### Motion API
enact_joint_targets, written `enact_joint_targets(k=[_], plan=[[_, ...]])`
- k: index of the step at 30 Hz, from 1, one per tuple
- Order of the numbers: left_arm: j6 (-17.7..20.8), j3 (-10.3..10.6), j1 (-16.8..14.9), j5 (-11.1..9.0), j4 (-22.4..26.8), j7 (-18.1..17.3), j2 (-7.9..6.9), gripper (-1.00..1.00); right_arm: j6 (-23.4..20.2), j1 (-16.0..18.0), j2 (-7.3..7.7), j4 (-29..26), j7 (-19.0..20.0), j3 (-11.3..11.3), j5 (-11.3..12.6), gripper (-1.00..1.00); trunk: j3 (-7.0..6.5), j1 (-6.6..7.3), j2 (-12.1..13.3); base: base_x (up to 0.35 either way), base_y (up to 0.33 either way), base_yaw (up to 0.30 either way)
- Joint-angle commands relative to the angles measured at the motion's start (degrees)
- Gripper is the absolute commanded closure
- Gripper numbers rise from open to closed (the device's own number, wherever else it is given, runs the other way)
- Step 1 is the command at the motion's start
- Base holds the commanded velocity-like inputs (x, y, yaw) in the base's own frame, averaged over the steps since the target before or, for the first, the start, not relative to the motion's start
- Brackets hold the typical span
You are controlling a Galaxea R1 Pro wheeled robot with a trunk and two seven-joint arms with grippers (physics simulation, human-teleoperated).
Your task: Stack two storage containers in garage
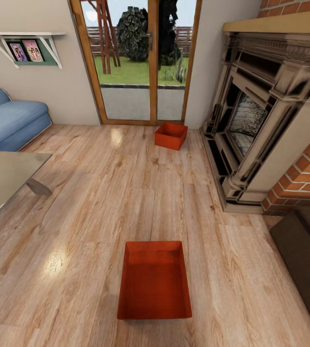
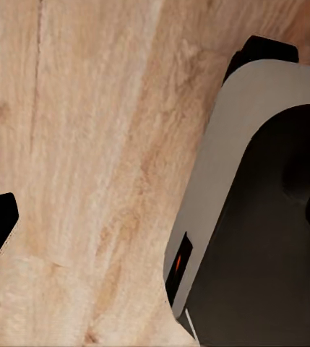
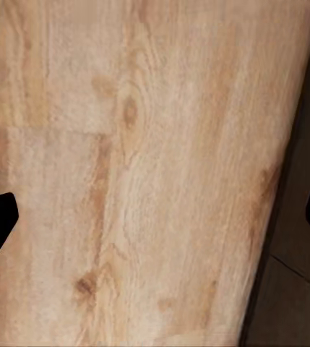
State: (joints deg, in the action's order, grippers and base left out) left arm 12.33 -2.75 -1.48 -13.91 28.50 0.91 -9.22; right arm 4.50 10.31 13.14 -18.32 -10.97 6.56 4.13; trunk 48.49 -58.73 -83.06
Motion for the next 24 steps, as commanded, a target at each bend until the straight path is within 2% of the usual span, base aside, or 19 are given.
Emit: enact_joint_targets(k=[1, 5, 6, 9, 10, 12, 15, 16, 17, 18, 21, 22, 23, 24], plan=[[1.2, -0.1, -1.5, -0.6, 0.7, 0.7, -0.07, -1.0, -0.9, 2.1, -0.07, -0.3, -1.4, 0.4, 0.6, -1.0, 0.04, 0.0, 0.0, 0.0, 0.0, 0.0], [2.8, -0.1, -6.6, -0.8, 1.0, 4.1, -0.02, -1.0, -2.2, 9.1, -0.36, 0.2, -2.7, 0.2, 0.8, -1.0, 0.04, 0.0, 0.0, 0.0, 0.0, 0.0], [3.3, -0.1, -8.8, -0.9, 0.8, 5.7, 0.03, -1.0, -2.5, 12.1, -0.44, 0.9, -2.9, 0.2, 0.9, -1.0, 0.04, 0.0, 0.0, 0.0, 0.0, 0.0], [4.0, -0.1, -13.9, -1.0, -0.2, 8.6, 0.19, -1.0, -2.5, 18.1, -0.72, 3.3, -3.2, 0.0, 1.3, -1.0, 0.04, 0.0, 0.0, 0.0, 0.0, 0.0], [4.2, -0.1, -16.8, -1.0, -1.3, 9.7, 0.24, -1.0, -2.3, 21.0, -1.36, 5.0, -3.2, 0.0, 1.6, -1.0, 0.04, 0.0, 0.0, 0.0, 0.0, 0.0], [4.3, -0.1, -20.0, -1.1, -2.9, 10.4, 0.31, -1.0, -2.0, 23.7, -2.44, 6.7, -3.3, -0.1, 1.9, -1.0, 0.04, 0.0, 0.0, 0.0, 0.0, 0.0], [4.4, -0.1, -28.2, -0.9, -7.4, 11.3, 1.19, -1.0, -1.0, 29.3, -5.69, 9.5, -3.3, -0.1, 2.3, -1.0, 0.04, 0.0, 0.0, 0.0, 0.0, 0.0], [4.4, -0.1, -29.7, -0.9, -8.2, 11.4, 1.51, -1.0, -0.9, 30.0, -6.44, 9.7, -3.3, -0.1, 2.4, -1.0, 0.04, 0.0, 0.0, 0.0, 0.0, 0.0], [4.3, 0.0, -32.3, -0.8, -9.2, 11.5, 2.45, -1.0, -0.6, 31.2, -8.03, 10.1, -3.3, -0.1, 2.4, -1.0, 0.04, 0.0, 0.0, 0.0, 0.0, 0.0], [4.1, 0.1, -35.0, -0.5, -9.9, 11.6, 5.1, -1.0, -0.3, 32.2, -10.72, 10.4, -3.4, -0.1, 2.3, -1.0, 0.04, 0.0, 0.0, 0.0, 0.0, 0.0], [3.4, 0.5, -37.3, 1.4, -9.5, 11.7, 12.83, -1.0, 1.0, 33.0, -16.18, 10.7, -3.2, -0.1, 2.3, -1.0, 0.04, 0.0, 0.0, 0.0, 0.0, 0.0], [3.2, 0.5, -37.5, 2.1, -9.3, 11.7, 13.8, -1.0, 1.4, 33.1, -16.82, 10.7, -3.1, 0.0, 2.3, -1.0, 0.04, 0.0, 0.0, 0.0, 0.0, 0.0], [2.5, 0.6, -37.7, 3.8, -9.2, 11.7, 15.28, -1.0, 2.2, 33.1, -17.79, 10.8, -3.0, 0.1, 2.2, -1.0, 0.04, 0.0, 0.0, 0.0, 0.0, 0.0], [2.1, 0.6, -37.8, 4.8, -9.1, 11.7, 15.83, -1.0, 2.6, 33.2, -18.16, 10.9, -2.9, 0.2, 2.1, -1.0, 0.04, 0.0, 0.0, 0.0, 0.0, 0.0]])
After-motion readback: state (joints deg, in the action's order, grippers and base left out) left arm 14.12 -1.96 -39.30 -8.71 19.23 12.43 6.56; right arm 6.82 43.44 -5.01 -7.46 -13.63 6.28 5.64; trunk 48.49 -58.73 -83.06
